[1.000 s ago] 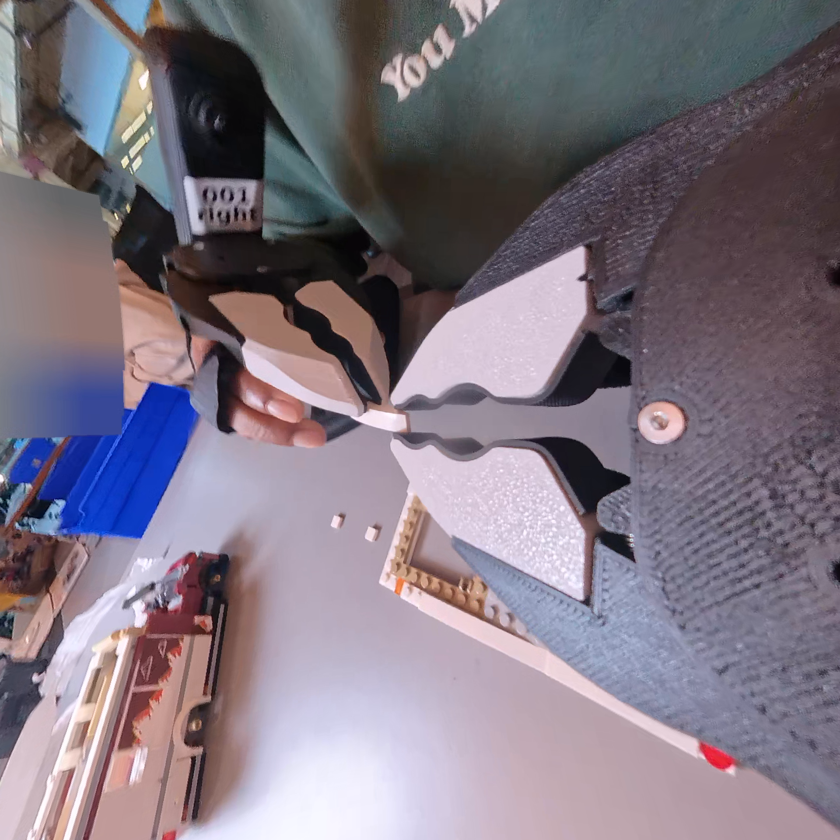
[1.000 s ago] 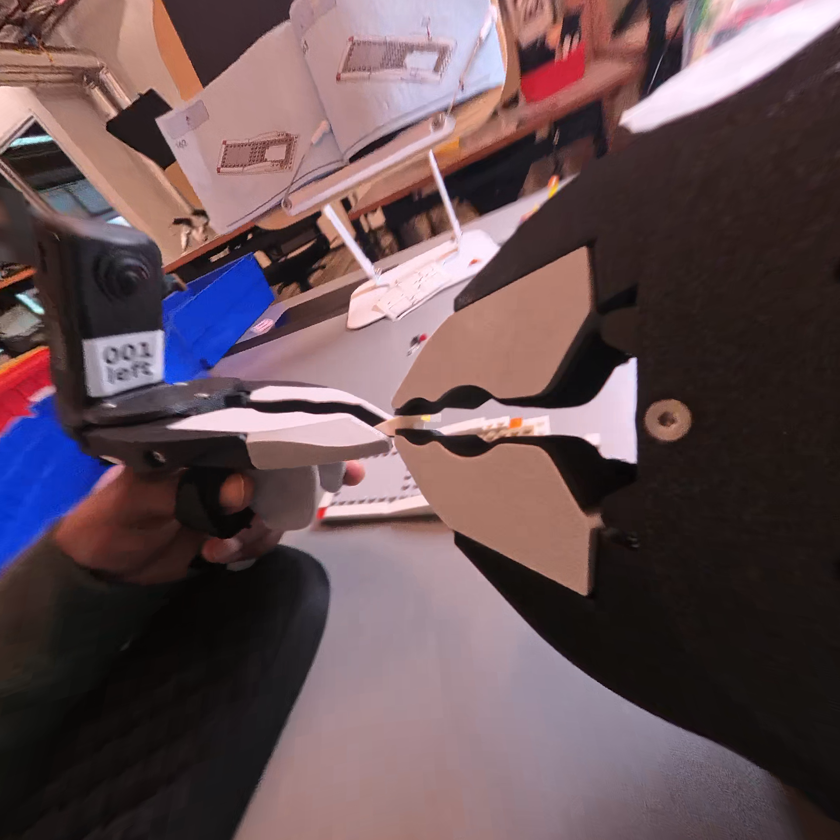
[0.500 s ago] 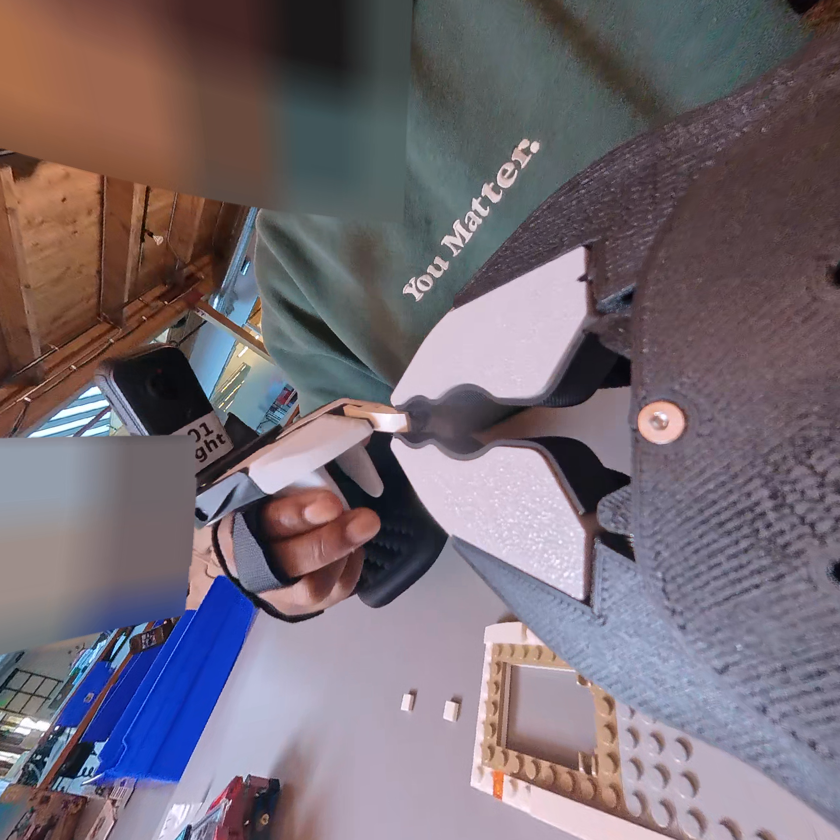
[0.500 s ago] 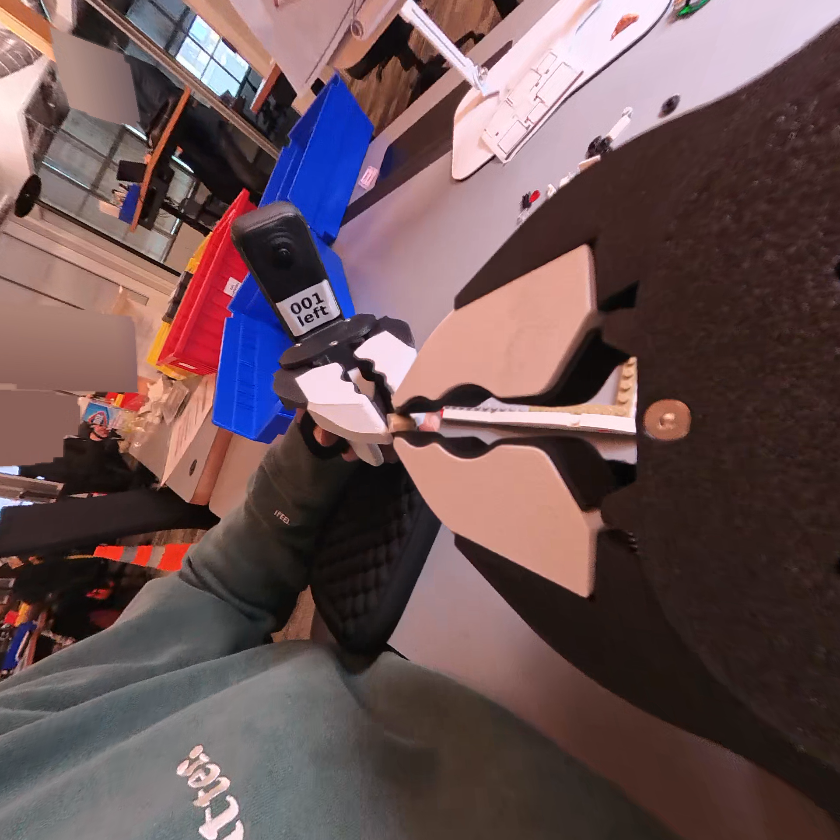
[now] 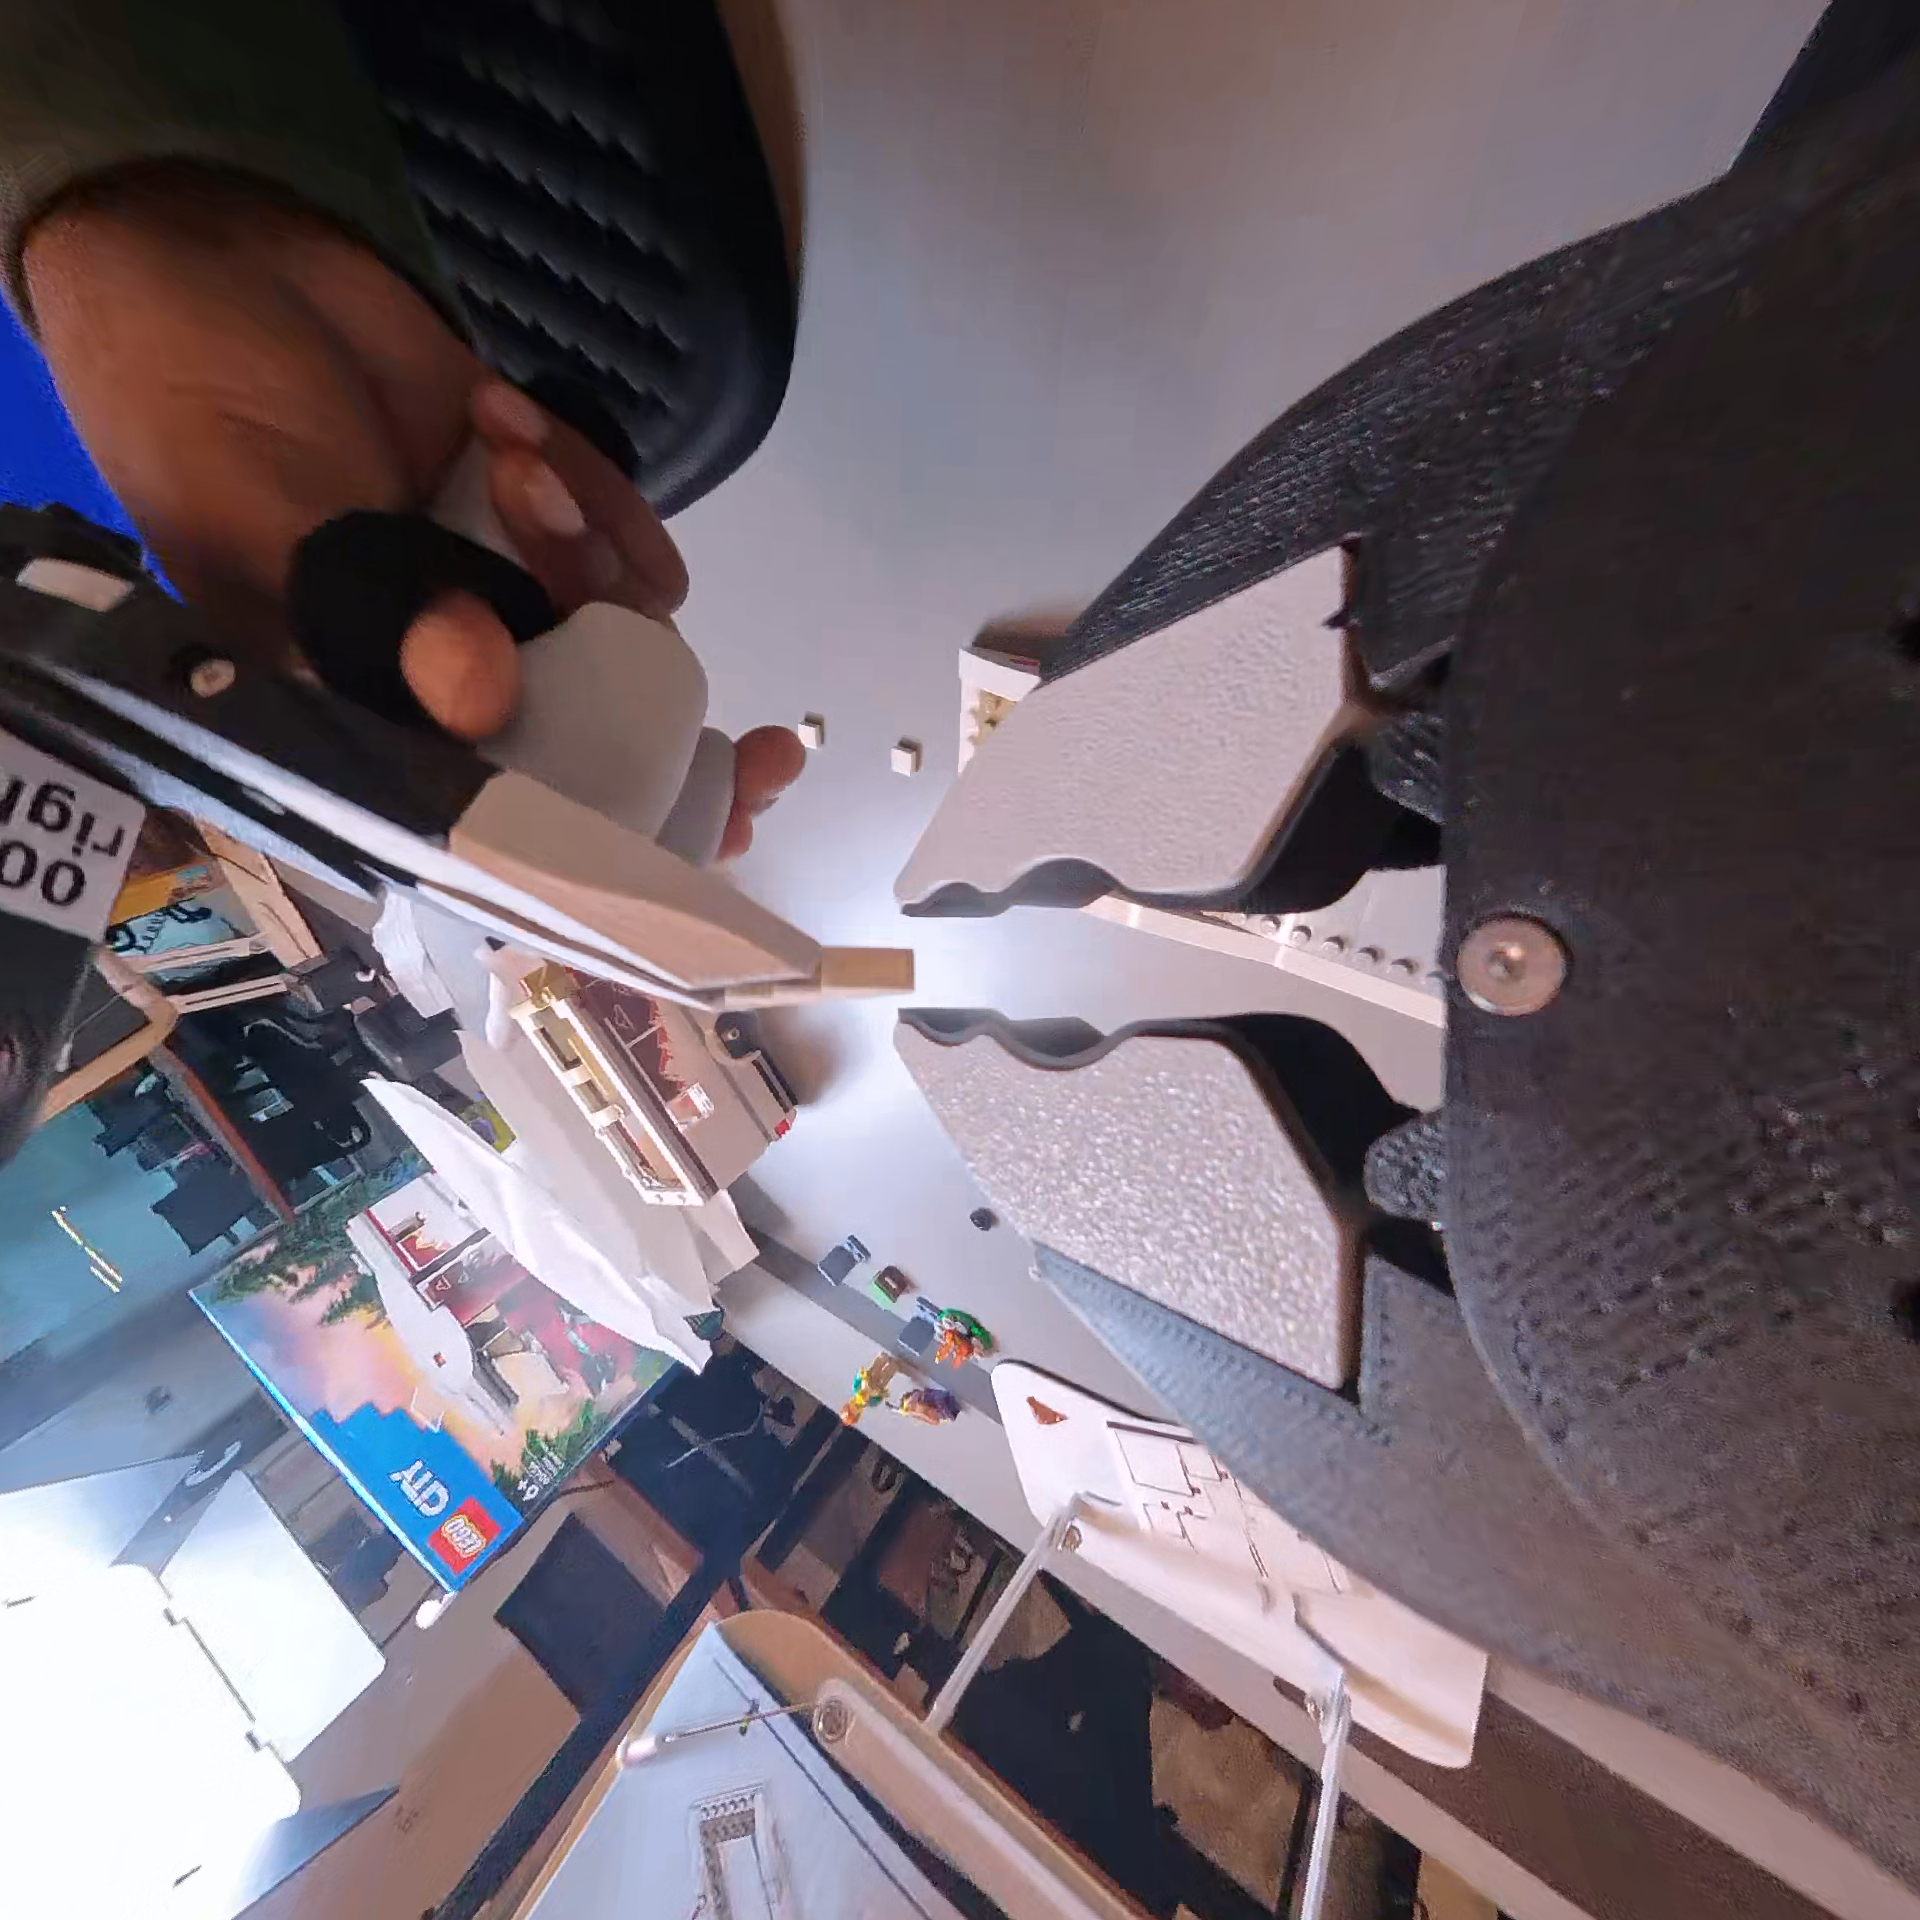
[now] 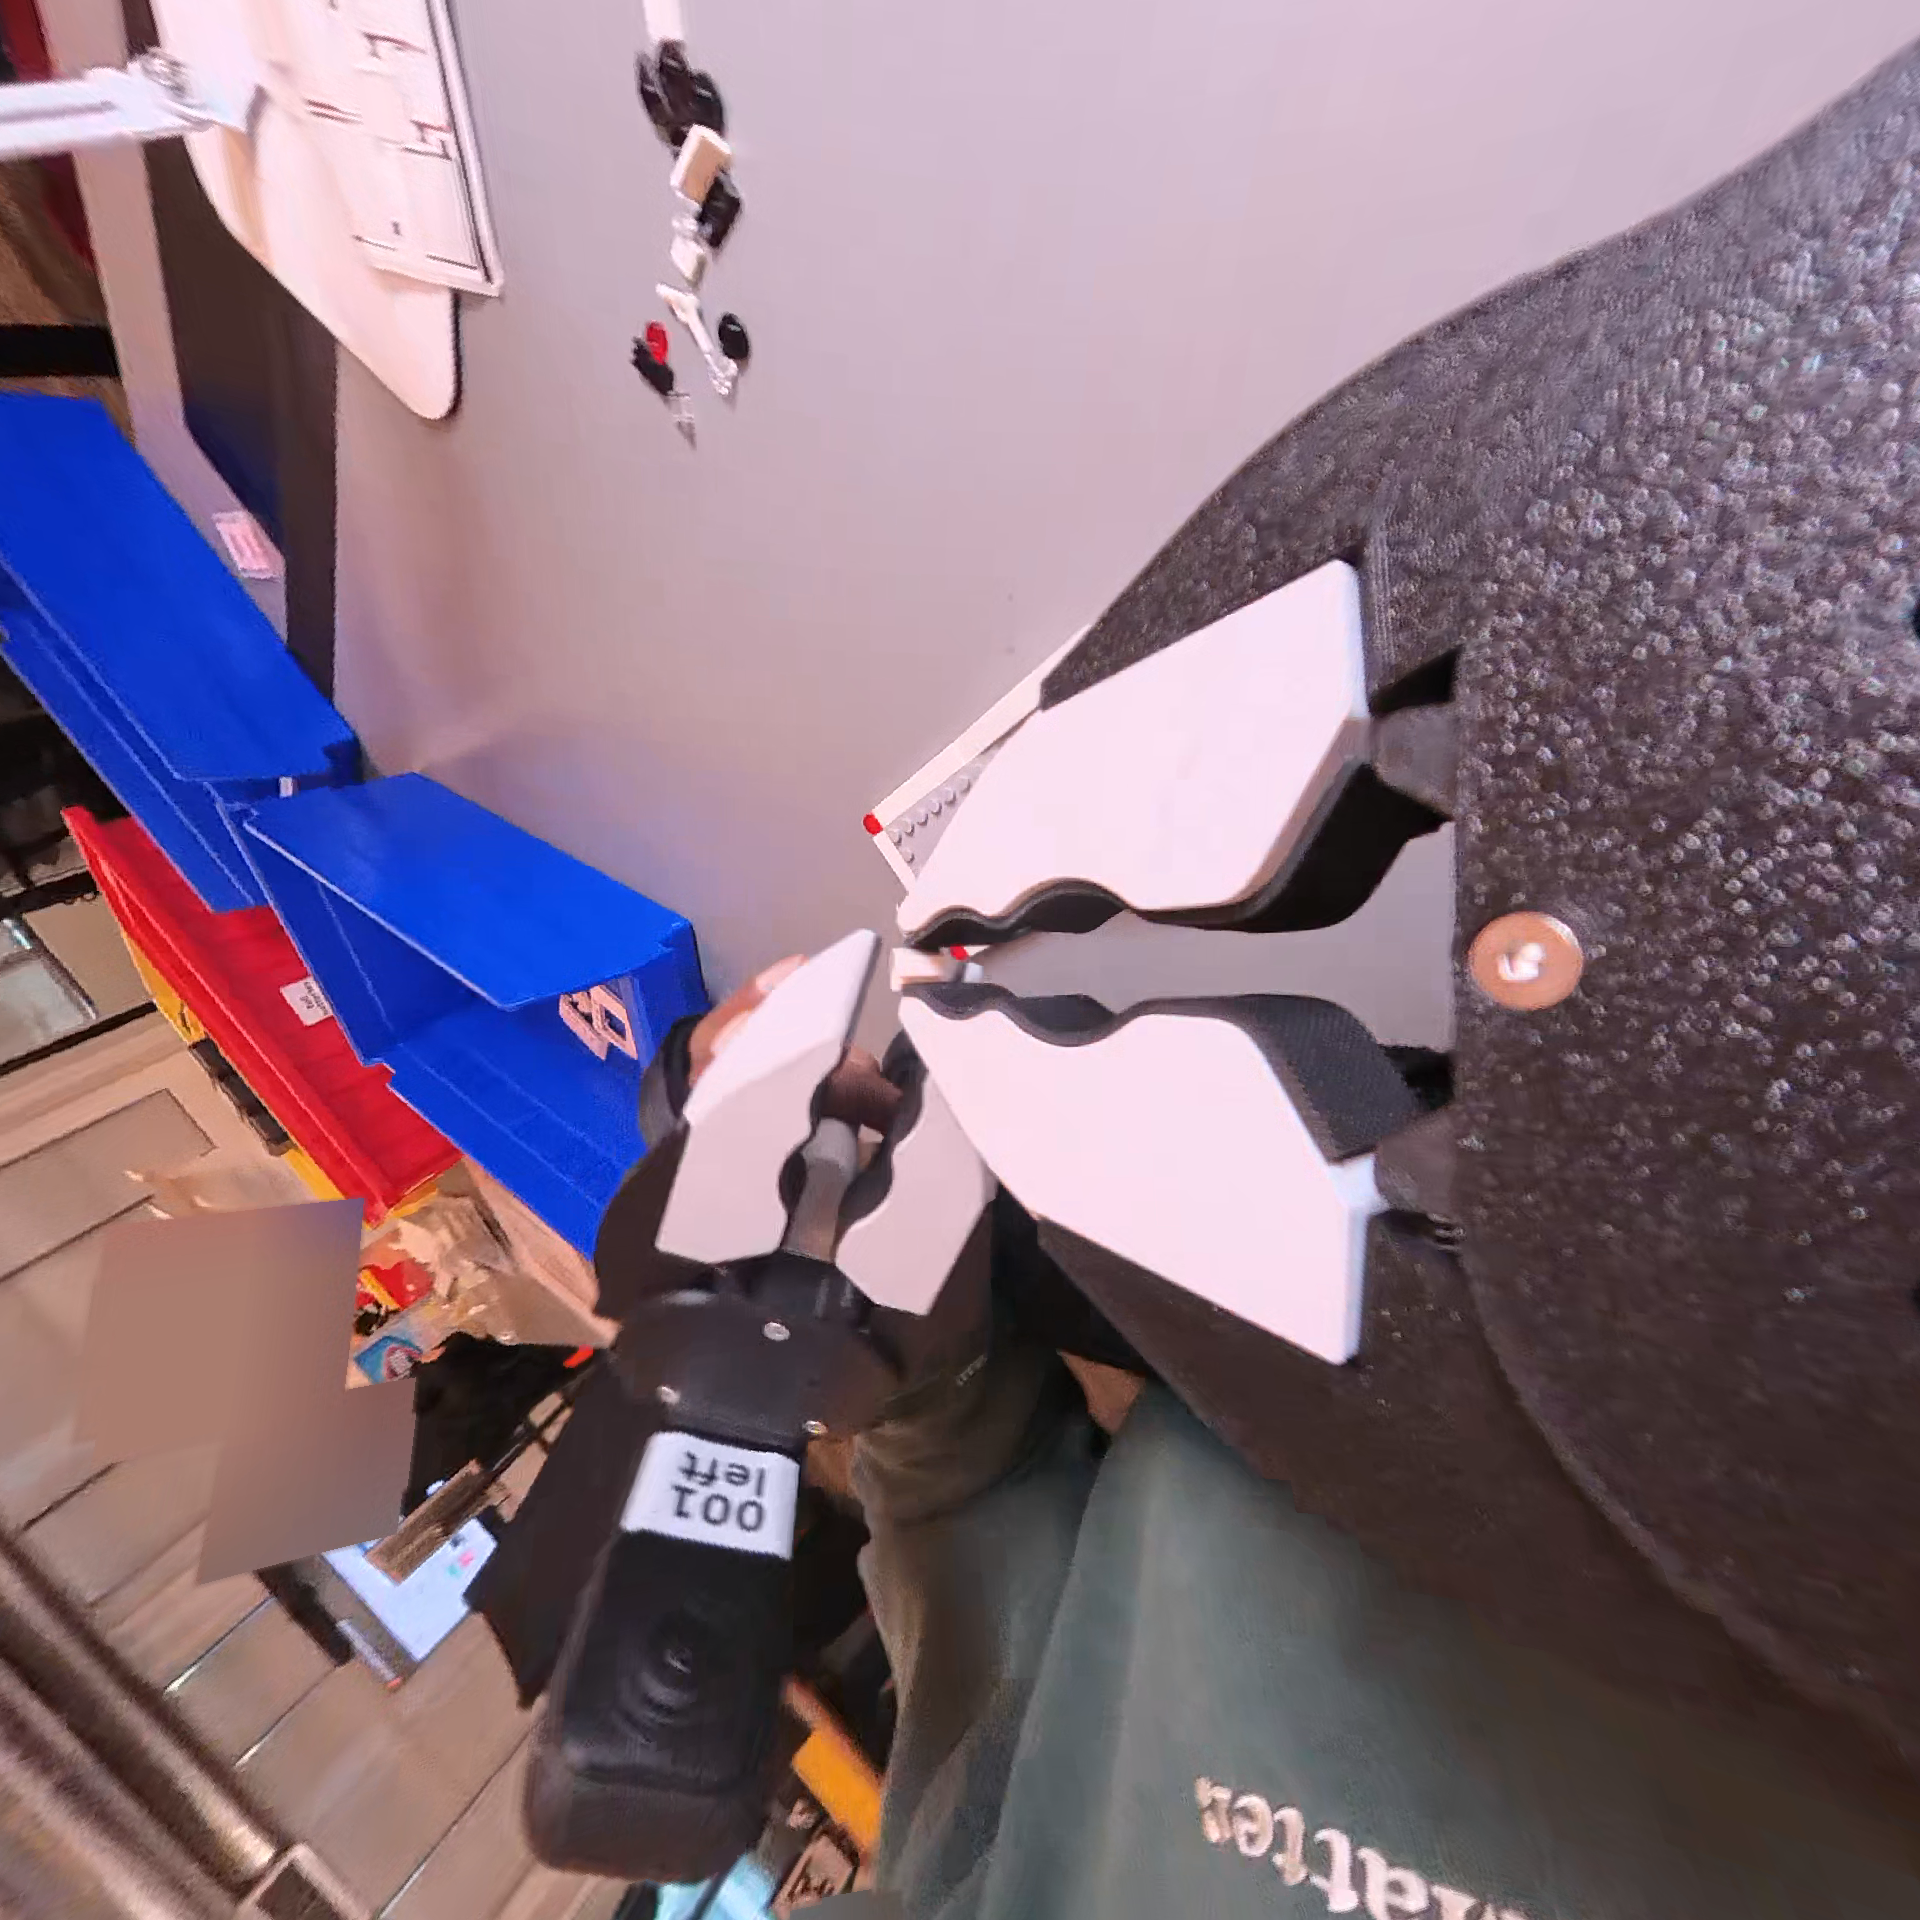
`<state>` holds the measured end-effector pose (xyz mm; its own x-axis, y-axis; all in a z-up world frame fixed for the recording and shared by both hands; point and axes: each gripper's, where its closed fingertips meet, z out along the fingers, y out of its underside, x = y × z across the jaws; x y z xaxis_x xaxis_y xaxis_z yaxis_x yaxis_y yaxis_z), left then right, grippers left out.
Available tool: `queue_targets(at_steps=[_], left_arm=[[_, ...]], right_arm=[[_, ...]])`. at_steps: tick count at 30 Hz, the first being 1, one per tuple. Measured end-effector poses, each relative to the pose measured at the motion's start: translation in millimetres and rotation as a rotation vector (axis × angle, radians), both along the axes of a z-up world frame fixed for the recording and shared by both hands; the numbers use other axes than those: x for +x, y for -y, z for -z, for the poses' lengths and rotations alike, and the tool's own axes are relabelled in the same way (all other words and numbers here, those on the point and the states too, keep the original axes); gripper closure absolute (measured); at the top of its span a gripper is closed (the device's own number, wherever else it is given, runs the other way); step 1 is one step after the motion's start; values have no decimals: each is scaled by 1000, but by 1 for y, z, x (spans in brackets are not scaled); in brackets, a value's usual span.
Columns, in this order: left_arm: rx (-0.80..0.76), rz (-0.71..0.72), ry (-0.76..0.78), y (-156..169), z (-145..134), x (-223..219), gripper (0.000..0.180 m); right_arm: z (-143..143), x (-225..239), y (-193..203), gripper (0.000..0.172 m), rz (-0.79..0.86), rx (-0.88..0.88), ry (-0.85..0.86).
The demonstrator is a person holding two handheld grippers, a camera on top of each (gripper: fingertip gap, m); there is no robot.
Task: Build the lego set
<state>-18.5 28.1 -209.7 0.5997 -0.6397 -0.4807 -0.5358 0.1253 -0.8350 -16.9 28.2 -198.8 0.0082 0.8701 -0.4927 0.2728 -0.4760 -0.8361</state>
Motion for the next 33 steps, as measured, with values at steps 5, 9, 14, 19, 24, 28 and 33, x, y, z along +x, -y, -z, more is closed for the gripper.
queue_targets(at_steps=[5,9,14,19,24,28,33], left_arm=[[44,-49,-76,-4,3,-3,171],[10,-20,51,-2,-6,-4,172],[-310,303,677,16,-43,0,173],[-431,470,893,24,-52,5,173],[-454,493,875,27,-49,15,173],[-460,488,878,26,-48,16,173],[-408,290,737,-4,-29,-2,168]], right_arm=[[5,-6,1,166,10,-73,6],[-9,-7,6,163,-43,-30,-106],[-37,4,13,144,-170,146,-298],[-46,1,23,147,-220,182,-368],[-49,-1,26,160,-223,171,-396],[-48,-1,26,164,-230,177,-378],[-20,4,-6,164,-227,320,-23]])
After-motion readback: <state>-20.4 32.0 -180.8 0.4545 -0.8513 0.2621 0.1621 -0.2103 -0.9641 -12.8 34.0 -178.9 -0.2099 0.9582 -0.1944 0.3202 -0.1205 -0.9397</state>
